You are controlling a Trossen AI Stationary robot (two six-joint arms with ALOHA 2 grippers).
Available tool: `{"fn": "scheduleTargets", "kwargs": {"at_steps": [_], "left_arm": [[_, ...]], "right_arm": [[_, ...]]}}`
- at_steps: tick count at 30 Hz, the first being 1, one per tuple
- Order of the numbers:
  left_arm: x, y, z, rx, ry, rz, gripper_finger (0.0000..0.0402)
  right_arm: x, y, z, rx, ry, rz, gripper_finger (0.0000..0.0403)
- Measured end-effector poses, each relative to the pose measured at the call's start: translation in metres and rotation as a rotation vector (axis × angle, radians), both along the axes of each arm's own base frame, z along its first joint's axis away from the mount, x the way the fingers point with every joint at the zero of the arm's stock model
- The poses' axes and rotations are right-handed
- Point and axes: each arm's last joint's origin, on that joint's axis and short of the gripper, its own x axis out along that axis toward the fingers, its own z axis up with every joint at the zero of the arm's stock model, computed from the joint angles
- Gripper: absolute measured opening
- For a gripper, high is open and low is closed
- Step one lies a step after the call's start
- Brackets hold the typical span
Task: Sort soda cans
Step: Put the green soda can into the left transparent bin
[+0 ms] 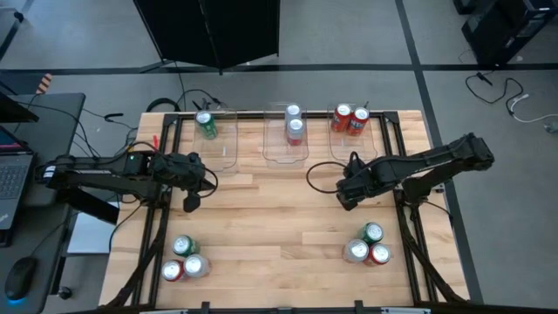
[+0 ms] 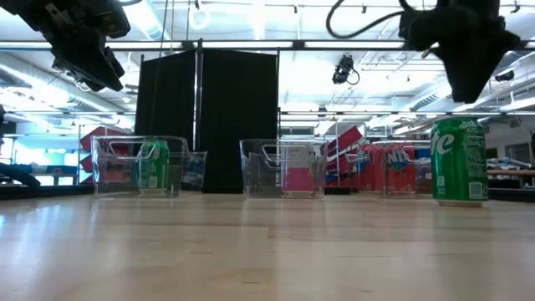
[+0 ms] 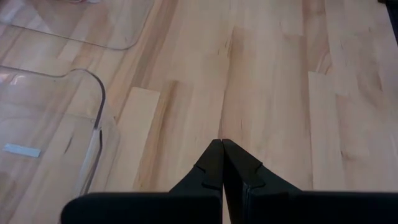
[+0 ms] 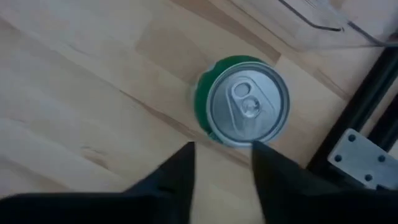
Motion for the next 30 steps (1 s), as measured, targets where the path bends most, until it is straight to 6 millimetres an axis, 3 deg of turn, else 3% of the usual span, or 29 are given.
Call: {"fn": "scheduleTargets", "kwargs": {"at_steps": [8, 14, 18, 22, 26, 30], "left_arm": [[0.0, 0.0, 0.0, -0.01, 0.001, -0.005, 0.0002], [0.0, 0.0, 0.0, -0.01, 0.001, -0.005, 0.0002], [0.0, 0.0, 0.0, -0.01, 0.001, -0.005, 0.0002], [0.0, 0.0, 0.0, -0.01, 0.001, -0.005, 0.0002], [0.0, 0.0, 0.0, -0.013, -0.001, -0.002, 0.0002], [0.0, 0.0, 0.0, -0.026, -0.006, 0.011, 0.0002]], "right_arm": [[0.005, -0.012, -0.003, -0.02, 0.013, -0.003, 0.0314], [0.004, -0.024, -0.021, -0.01, 0.044, -0.003, 0.0382], [0.006, -0.034, -0.043, 0.044, 0.021, 0.002, 0.0389], [0.016, -0.041, -0.059, 0.111, -0.099, 0.011, 0.0361], [0.032, -0.039, -0.059, 0.138, -0.276, 0.095, 0.0294], [0.048, -0.037, -0.053, 0.117, -0.441, 0.174, 0.0285]]}}
